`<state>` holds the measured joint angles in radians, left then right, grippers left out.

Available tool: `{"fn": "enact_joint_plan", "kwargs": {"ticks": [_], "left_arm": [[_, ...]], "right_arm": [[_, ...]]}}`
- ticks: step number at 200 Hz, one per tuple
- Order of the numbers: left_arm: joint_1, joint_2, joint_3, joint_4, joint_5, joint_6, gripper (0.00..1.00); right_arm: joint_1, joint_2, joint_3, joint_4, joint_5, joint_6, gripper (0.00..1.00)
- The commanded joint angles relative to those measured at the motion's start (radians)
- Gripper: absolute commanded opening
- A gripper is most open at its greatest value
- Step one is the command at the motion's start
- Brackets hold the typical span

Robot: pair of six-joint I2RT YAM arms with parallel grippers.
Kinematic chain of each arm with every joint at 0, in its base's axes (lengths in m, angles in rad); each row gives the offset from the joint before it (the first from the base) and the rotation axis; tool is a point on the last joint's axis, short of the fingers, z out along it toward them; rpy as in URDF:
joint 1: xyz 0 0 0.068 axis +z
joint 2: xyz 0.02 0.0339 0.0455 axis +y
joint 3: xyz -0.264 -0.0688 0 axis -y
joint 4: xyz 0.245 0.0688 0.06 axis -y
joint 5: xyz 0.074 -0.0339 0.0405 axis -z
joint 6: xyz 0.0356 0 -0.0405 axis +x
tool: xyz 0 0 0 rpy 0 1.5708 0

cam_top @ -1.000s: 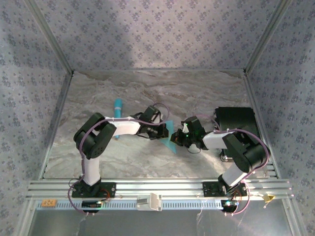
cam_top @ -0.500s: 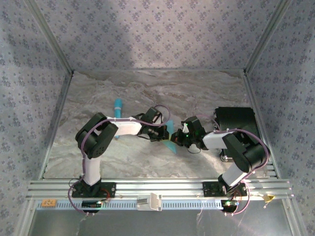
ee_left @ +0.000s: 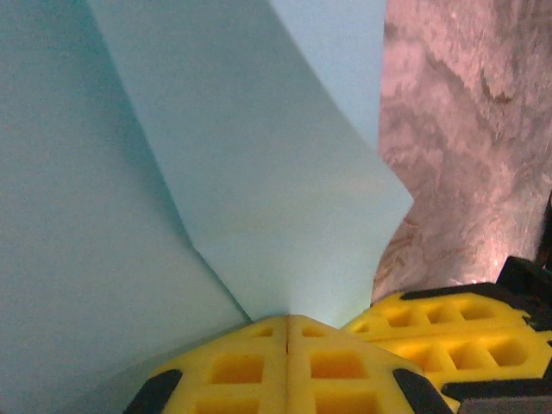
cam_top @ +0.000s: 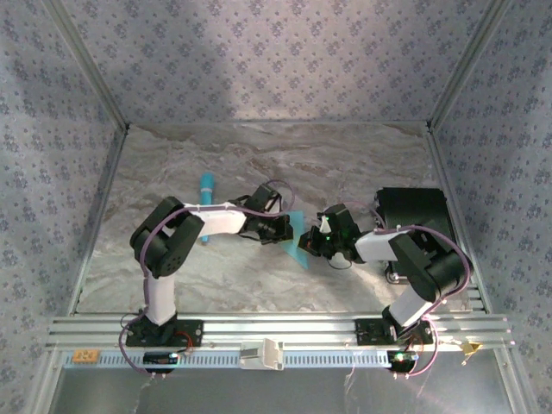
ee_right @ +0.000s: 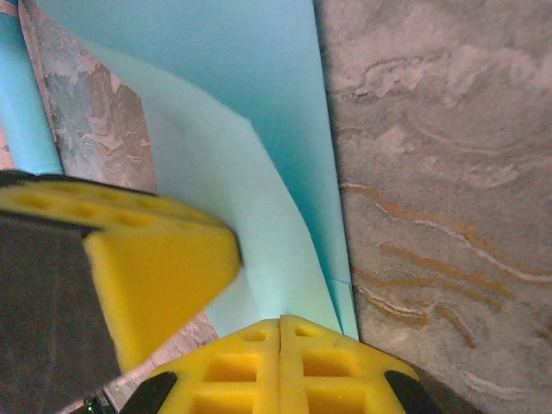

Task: Fold a paper plane with a square sheet of paper (pick it up from the middle)
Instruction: Fourth fold the wing at the center of the table.

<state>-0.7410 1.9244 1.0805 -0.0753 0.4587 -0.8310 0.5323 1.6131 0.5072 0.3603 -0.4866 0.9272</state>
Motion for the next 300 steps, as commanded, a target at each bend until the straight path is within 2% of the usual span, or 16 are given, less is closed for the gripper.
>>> {"fn": "enact_joint_plan", "kwargs": {"ticks": [1, 107, 234, 300], "left_arm": [[0.004, -0.002, 0.032, 0.019, 0.012, 0.001, 0.01], [0.031, 0.060, 0.057, 0.020, 0.013, 0.032, 0.04], [0.170, 0.132, 0.160, -0.085, -0.055, 0.058, 0.03], [0.211, 0.140, 0.195, -0.123, -0.087, 0.071, 0.03]], "right_arm": [[-0.001, 0.051, -0.047, -0.147, 0.043, -0.022, 0.00], [-0.003, 0.056, -0.059, -0.142, 0.037, -0.027, 0.00], [-0.008, 0.048, -0.062, -0.145, 0.028, -0.046, 0.00], [-0.011, 0.053, -0.055, -0.142, 0.010, -0.060, 0.00]]}}
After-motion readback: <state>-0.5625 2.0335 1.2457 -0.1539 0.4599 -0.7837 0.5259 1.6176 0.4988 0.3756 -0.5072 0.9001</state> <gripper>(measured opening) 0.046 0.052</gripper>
